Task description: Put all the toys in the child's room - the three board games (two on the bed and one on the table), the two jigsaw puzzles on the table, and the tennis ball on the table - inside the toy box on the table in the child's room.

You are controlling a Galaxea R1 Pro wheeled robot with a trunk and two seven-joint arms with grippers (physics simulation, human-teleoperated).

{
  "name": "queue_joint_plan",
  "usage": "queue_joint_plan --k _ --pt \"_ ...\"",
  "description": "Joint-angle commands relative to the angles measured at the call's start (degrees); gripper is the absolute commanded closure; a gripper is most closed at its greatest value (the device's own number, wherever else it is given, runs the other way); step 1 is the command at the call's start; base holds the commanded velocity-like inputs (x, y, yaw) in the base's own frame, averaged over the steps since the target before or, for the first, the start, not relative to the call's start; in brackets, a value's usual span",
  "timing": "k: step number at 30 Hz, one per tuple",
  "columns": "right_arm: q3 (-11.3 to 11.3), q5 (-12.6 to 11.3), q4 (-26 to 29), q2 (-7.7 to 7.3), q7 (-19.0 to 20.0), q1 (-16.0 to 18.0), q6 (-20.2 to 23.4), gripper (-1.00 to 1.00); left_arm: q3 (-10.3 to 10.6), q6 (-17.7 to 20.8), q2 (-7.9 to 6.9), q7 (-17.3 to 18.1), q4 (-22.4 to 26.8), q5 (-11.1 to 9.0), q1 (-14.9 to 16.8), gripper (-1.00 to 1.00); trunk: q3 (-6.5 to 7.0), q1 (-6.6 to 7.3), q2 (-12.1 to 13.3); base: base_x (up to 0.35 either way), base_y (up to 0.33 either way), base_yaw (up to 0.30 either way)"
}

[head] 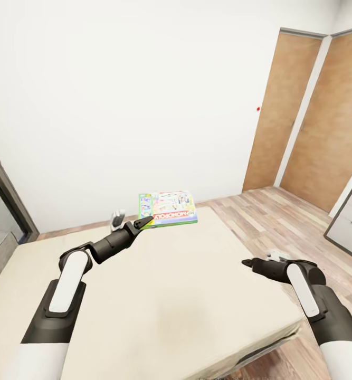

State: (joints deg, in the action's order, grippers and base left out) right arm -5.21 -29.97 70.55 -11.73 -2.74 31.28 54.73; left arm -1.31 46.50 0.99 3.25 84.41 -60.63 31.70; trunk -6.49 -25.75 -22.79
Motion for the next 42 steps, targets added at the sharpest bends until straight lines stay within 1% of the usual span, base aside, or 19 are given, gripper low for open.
queue_joint_plan --k 1,8,11,12,14,17,18,21,22,23,28,29,32,33,36,37,38,40,42 --pt "-0.08 -0.19 0.79 -0.08 -0.44 0.12 0.13 -1.0 -0.16 0.34 -0.08 0.16 0.03 0.26 0.13 1.0 -0.13 -0.04 -0.13 0.0 0.0 -0.29" --pt "0.04 -0.16 1.34 -0.09 -0.6 0.2 0.09 -1.0 -0.08 0.33 -0.2 -0.17 -0.37 0.6 0.26 1.0 -0.13 -0.04 -0.13 0.0 0.0 -0.29" --pt "0.64 -0.12 0.81 0.57 -0.6 0.04 0.14 -1.0 0.18 0.3 0.06 -0.42 -0.61 0.66 0.41 1.0 -0.13 -0.04 -0.13 0.0 0.0 -0.29" --pt "1.09 -0.1 0.32 1.22 -0.57 -0.09 0.14 -1.0 0.3 0.29 0.15 -0.48 -0.68 0.64 0.5 1.0 -0.13 -0.04 -0.13 0.0 0.0 -0.29" --pt "3.35 0.05 -1.58 3.73 -0.61 -0.31 0.04 -1.0 0.53 0.28 0.37 -0.53 -0.91 0.6 0.69 1.0 -0.13 -0.04 -0.13 0.0 0.0 -0.29" --pt "8.6 0.28 -6.06 8.29 -0.74 -0.44 -0.33 -1.0 0.95 0.27 1.19 -0.55 -1.34 0.55 0.96 1.0 -0.13 -0.04 -0.13 0.0 0.0 -0.29" --pt "13.11 0.37 -10.98 11.28 -0.78 -0.35 -0.75 -1.0 1.82 0.25 2.26 -0.54 -1.6 0.48 1.36 1.0 -0.13 -0.04 -0.13 0.0 0.0 -0.29" --pt "15.61 0.26 -14.05 12.89 -0.72 -0.05 -1.48 -1.0 3.44 0.21 3.56 -0.61 -2.11 0.41 1.76 1.0 -0.13 -0.04 -0.13 0.0 0.0 -0.29" --pt "17.08 0.0 -15.96 13.87 -0.59 0.21 -2.01 -1.0 5.86 0.19 4.75 -0.59 -2.89 0.26 3.26 1.0 -0.13 -0.04 -0.13 0.0 0.0 -0.29" --pt "17.08 0.0 -15.96 13.87 -0.59 0.21 -2.01 -1.0 5.86 0.19 4.75 -0.59 -2.89 0.26 3.26 1.0 -0.13 -0.04 -0.13 0.0 0.0 -0.29" --pt "17.66 -0.18 -16.61 14.14 -0.48 1.03 -2.19 -1.0 7.18 0.23 5.48 -0.47 -5.17 0.17 4.8 1.0 -0.1 -0.04 -0.13 0.0 0.0 -0.29" --pt "17.67 -0.19 -14.78 13.82 -0.5 1.3 -2.05 -1.0 7.56 0.26 5.51 -0.34 -6.17 0.1 5.25 1.0 -0.08 -0.04 -0.13 0.0 0.0 -0.29" --pt "17.61 -0.17 -12.48 13.31 -0.5 1.11 -1.78 -1.0 7.64 0.3 5.39 -0.03 -6.43 -0.01 5.32 1.0 -0.02 -0.04 -0.13 0.0 0.0 -0.29" --pt "17.61 -0.17 -12.48 13.31 -0.5 1.11 -1.78 -1.0 7.64 0.3 5.39 -0.03 -6.43 -0.01 5.32 1.0 0.0 -0.04 -0.13 0.0 0.0 -0.29" --pt "17.56 -0.24 -10.72 12.1 -0.47 1.03 -1.56 -1.0 7.73 0.37 5.28 0.22 -6.08 -0.03 5.17 1.0 0.07 -0.04 -0.13 0.0 0.0 -0.29" --pt "17.46 -0.48 -9.93 11.21 -0.47 1.04 -1.46 -1.0 7.76 0.38 5.23 0.24 -5.74 -0.01 5.09 1.0 0.1 -0.04 -0.13 0.0 0.0 -0.29" --pt "17.3 -0.68 -9.65 10.85 -0.48 1.04 -1.43 -1.0 7.77 0.37 5.22 0.24 -5.61 0.01 5.06 1.0 0.12 -0.04 -0.13 0.0 0.0 -0.29" --pt "15.82 -1.9 -8.94 10.02 -0.5 1.04 -1.3 -1.0 7.8 0.41 5.15 0.33 -5.28 0.03 4.97 1.0 0.17 -0.04 -0.13 0.0 0.0 -0.29" --pt "15.05 -2.33 -8.68 9.81 -0.5 1.0 -1.15 -1.0 7.81 0.42 5.1 0.45 -5.2 0.01 4.88 1.0 0.23 -0.04 -0.13 0.0 0.0 -0.29"
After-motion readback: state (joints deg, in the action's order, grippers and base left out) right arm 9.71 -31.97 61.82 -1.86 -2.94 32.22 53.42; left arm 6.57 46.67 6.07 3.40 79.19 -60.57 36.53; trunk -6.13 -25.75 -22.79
